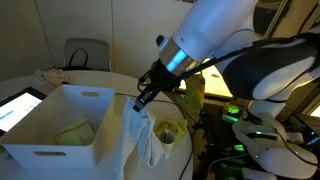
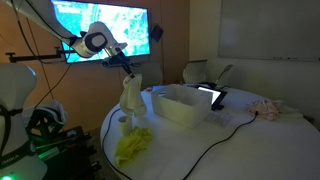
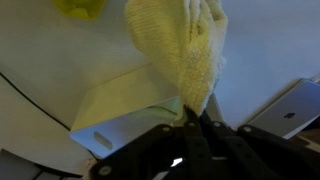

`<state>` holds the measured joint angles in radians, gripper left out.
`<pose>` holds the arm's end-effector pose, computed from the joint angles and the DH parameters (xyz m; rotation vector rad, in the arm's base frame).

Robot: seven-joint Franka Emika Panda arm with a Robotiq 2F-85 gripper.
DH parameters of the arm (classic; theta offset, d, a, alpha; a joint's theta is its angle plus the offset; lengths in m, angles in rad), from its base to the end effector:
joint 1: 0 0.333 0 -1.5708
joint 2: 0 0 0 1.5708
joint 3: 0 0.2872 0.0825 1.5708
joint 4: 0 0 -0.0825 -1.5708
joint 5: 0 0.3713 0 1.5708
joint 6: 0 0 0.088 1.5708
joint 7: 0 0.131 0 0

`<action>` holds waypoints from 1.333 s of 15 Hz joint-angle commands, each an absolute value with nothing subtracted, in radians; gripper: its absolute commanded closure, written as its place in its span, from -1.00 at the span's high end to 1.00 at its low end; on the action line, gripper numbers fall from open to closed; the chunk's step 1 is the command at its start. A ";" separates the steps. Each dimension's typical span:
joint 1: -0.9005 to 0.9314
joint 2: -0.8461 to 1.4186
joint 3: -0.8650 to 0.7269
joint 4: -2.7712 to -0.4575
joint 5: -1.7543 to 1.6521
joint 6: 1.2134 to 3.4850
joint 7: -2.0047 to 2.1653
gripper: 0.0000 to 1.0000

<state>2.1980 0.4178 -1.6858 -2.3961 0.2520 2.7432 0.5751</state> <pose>0.4606 0.2460 0.3388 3.0201 -0.3035 0.7849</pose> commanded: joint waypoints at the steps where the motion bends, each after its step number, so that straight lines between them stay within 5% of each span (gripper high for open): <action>1: 2.225 0.397 -1.664 -2.374 0.291 2.757 0.492 -0.98; 3: 2.235 0.381 -1.651 -2.375 0.294 2.768 0.466 -0.93; 4: 2.234 0.378 -1.647 -2.375 0.291 2.765 0.457 -0.40; 6: 2.248 0.351 -1.657 -2.386 0.261 2.766 0.461 -0.29; 14: 2.252 0.292 -1.677 -2.476 0.273 2.795 0.422 0.95; 20: 2.219 0.221 -1.582 -2.588 0.262 2.853 0.402 1.00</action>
<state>2.2321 0.2669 -1.6247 -2.5421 0.2627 2.7873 0.4252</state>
